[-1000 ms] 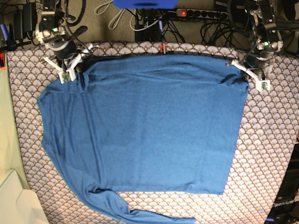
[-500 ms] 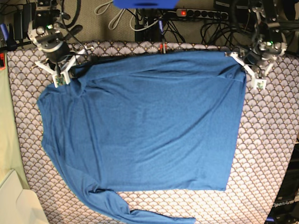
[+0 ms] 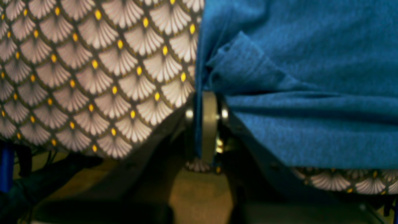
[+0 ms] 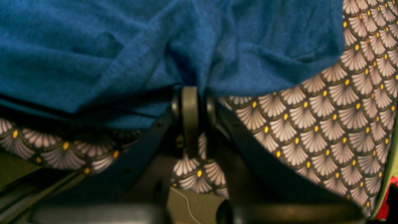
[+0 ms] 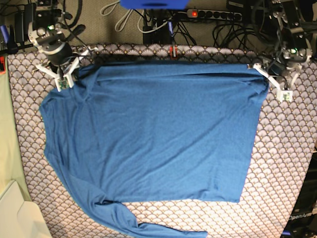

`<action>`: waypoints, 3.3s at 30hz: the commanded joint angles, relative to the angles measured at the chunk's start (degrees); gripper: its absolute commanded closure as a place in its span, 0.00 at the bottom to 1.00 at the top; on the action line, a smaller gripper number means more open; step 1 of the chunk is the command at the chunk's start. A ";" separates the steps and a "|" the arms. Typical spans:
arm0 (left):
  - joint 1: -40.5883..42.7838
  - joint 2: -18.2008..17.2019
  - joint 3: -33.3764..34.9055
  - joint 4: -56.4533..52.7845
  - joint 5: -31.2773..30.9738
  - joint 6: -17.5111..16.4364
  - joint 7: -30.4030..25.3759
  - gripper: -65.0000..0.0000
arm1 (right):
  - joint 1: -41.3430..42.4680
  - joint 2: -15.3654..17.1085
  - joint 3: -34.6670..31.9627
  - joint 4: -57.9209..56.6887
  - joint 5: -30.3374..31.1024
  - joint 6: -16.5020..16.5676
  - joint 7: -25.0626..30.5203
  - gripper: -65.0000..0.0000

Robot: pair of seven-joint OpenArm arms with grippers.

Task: Fold the T-shirt properly
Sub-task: 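Lift the gripped shirt edge with both grippers, then fold the held shoulder edge over onto the shirt body with both grippers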

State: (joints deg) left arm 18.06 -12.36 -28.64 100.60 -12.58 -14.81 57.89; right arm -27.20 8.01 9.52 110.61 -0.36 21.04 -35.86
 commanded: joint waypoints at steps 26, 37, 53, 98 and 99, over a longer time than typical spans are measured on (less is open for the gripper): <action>-24.17 -0.87 0.03 -10.00 0.58 0.61 8.71 0.99 | 23.03 9.00 -10.35 -12.54 -0.03 -0.25 -6.56 1.00; -29.89 -0.87 3.54 -16.77 0.58 0.70 8.27 0.99 | 32.87 10.32 -10.79 -22.04 -0.03 -0.25 -6.39 1.00; -39.38 -0.52 4.78 -27.85 0.58 0.79 8.18 0.99 | 39.90 11.29 -12.46 -31.27 -0.03 -0.25 -5.33 1.00; -39.91 -2.72 4.25 -27.41 -0.04 0.52 4.49 0.28 | 35.42 14.98 -15.10 -21.77 -0.12 -0.60 -6.91 0.50; -38.15 -2.72 4.16 -26.53 -0.04 0.52 4.49 0.28 | 34.01 15.07 -13.52 -20.54 -0.12 -0.60 -6.91 0.50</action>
State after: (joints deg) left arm -19.40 -14.70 -24.47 73.21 -11.99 -14.13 62.65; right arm 5.72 22.00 -4.67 89.34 0.08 20.99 -43.35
